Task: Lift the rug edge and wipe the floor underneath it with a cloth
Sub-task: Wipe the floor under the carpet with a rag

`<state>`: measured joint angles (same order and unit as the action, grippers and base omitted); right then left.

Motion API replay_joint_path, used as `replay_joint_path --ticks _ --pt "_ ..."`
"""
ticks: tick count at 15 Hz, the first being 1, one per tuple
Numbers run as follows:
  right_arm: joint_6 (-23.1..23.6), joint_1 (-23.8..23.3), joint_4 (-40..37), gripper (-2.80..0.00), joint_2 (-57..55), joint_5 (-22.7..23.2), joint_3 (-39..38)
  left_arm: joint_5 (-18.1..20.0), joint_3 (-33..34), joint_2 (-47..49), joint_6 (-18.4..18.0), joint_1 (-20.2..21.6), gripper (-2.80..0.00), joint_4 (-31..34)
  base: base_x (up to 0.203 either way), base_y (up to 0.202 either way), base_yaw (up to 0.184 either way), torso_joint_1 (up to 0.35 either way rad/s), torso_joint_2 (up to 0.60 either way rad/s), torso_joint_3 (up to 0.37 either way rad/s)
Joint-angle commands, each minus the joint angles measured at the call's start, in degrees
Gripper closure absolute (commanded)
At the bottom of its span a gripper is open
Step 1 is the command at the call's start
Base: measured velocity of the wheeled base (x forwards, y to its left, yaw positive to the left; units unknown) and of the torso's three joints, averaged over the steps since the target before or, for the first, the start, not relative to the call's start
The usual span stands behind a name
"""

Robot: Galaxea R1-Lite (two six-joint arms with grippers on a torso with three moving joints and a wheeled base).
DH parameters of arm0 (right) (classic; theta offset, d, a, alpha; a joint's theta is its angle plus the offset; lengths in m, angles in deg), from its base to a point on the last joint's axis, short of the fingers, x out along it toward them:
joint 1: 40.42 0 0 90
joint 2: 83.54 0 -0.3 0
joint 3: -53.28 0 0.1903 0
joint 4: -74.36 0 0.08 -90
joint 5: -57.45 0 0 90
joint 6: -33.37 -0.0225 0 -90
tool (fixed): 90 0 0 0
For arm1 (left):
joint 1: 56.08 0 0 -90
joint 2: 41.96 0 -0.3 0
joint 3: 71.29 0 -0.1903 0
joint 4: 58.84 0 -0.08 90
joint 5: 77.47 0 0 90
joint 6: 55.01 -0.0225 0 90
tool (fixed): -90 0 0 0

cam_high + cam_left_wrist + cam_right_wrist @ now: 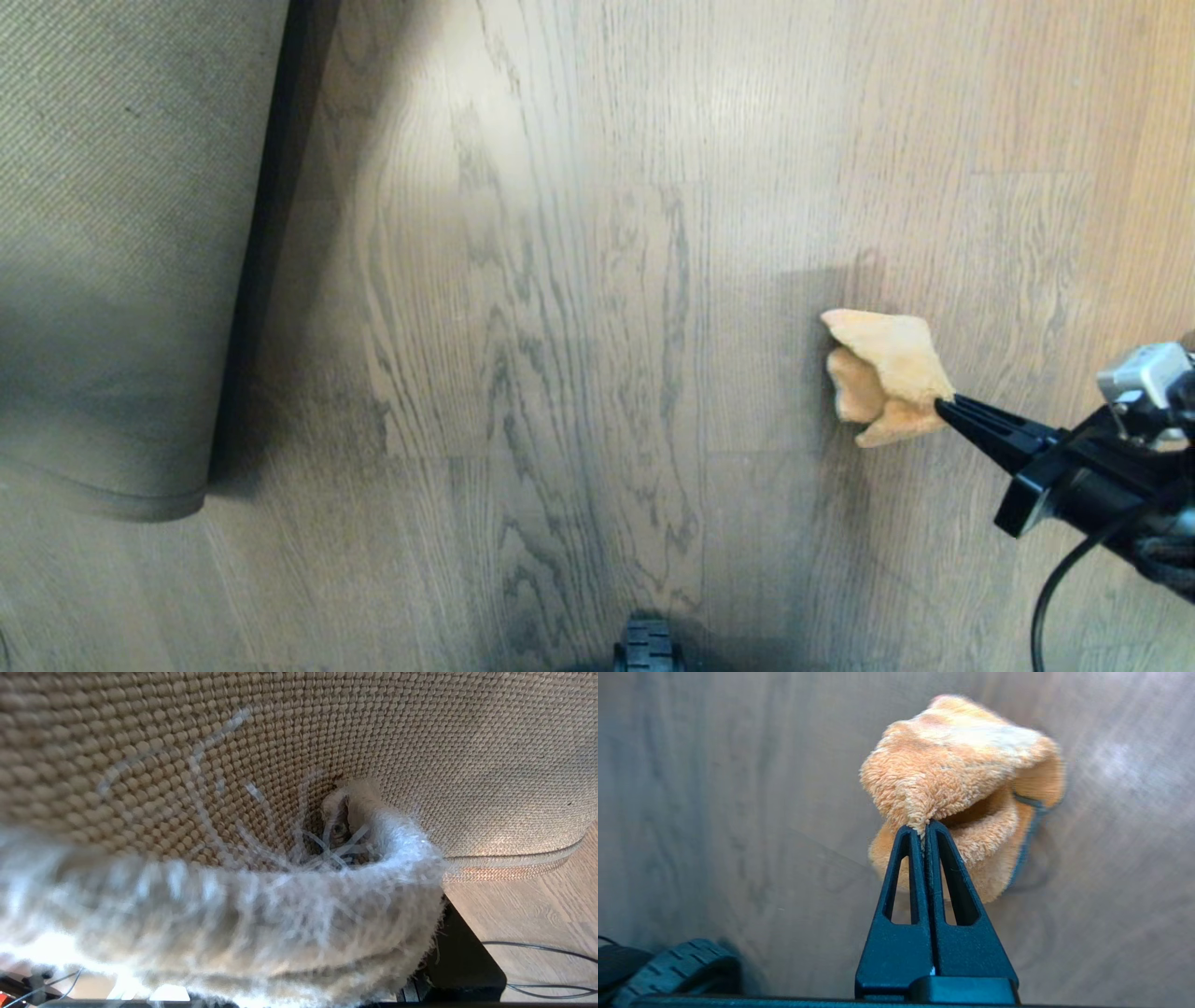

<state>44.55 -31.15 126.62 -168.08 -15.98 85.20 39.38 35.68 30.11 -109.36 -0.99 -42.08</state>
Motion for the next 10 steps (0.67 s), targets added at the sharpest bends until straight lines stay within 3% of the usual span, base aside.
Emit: replay_joint_path --ticks 1,6,10 --pt "0.0 3.5 0.5 0.0 -1.4 0.1 2.0 0.2 0.0 0.0 -0.2 0.0 0.0 -0.1 0.0 0.0 0.0 0.0 0.0 0.0" --pt "0.1 15.9 0.5 0.0 -4.4 0.0 3.8 0.1 0.9 -0.3 -0.2 0.2 0.0 -0.1 0.0 0.0 0.0 0.0 0.0 0.0" --pt "0.1 23.8 0.7 0.0 -11.1 -0.1 11.9 0.1 1.1 -0.3 -0.2 0.9 0.0 0.0 0.0 0.0 0.0 0.0 0.0 0.0"
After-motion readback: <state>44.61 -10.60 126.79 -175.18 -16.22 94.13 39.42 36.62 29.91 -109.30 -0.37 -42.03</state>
